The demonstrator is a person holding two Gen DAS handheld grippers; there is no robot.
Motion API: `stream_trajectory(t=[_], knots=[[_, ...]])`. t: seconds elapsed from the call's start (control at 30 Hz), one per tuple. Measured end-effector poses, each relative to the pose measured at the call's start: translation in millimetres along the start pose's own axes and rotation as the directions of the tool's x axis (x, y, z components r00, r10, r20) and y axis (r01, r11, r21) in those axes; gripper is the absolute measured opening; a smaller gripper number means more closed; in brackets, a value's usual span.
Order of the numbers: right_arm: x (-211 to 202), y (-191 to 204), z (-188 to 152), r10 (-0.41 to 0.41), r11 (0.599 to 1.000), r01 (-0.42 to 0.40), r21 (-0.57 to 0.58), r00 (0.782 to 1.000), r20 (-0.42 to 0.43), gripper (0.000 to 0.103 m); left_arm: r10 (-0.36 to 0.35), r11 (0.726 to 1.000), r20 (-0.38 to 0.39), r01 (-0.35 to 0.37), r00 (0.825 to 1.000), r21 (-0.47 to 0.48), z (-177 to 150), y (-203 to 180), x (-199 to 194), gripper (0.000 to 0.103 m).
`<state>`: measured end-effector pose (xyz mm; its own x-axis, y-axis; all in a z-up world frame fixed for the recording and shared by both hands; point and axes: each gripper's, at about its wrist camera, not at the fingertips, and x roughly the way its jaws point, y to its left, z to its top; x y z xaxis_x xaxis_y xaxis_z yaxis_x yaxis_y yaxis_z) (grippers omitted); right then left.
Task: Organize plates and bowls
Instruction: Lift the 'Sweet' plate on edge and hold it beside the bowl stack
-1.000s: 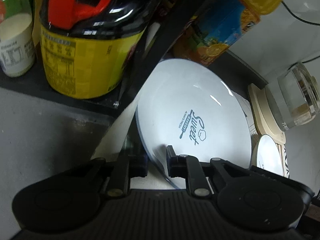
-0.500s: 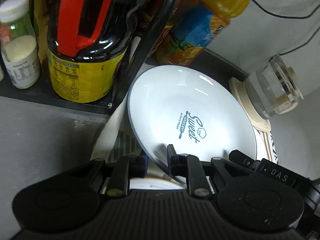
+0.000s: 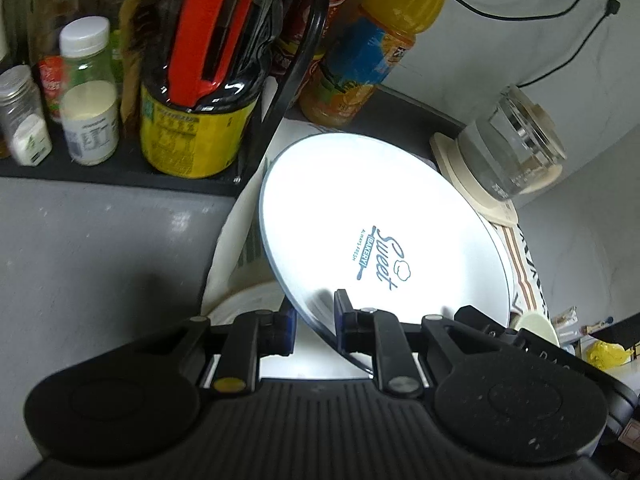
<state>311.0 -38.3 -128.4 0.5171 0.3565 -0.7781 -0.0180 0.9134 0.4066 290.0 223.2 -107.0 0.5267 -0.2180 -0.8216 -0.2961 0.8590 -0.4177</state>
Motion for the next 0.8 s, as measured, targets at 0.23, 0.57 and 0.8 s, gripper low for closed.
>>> stream_trajectory(t=[0.23, 0.57, 0.8], knots=[[-18.2, -2.1, -27.0, 0.019, 1.000, -0.019, -0.001, 1.000, -0.020, 0.016, 0.004, 1.000, -0.011, -0.004, 1.000, 0.013, -25.0, 8.0, -19.5, 0.017], [-32.7, -2.2, -61.4, 0.013, 1.000, -0.013, -0.004, 0.999, -0.040, 0.017, 0.007, 1.000, -0.039, -0.006, 0.999, 0.008, -57.1, 28.1, -28.5, 0.017], [-32.8, -7.7, -80.7, -0.003, 1.000, 0.003, -0.003, 0.998, -0.060, 0.017, 0.014, 1.000, -0.082, -0.012, 0.997, 0.015, -71.2, 36.7, -24.1, 0.017]])
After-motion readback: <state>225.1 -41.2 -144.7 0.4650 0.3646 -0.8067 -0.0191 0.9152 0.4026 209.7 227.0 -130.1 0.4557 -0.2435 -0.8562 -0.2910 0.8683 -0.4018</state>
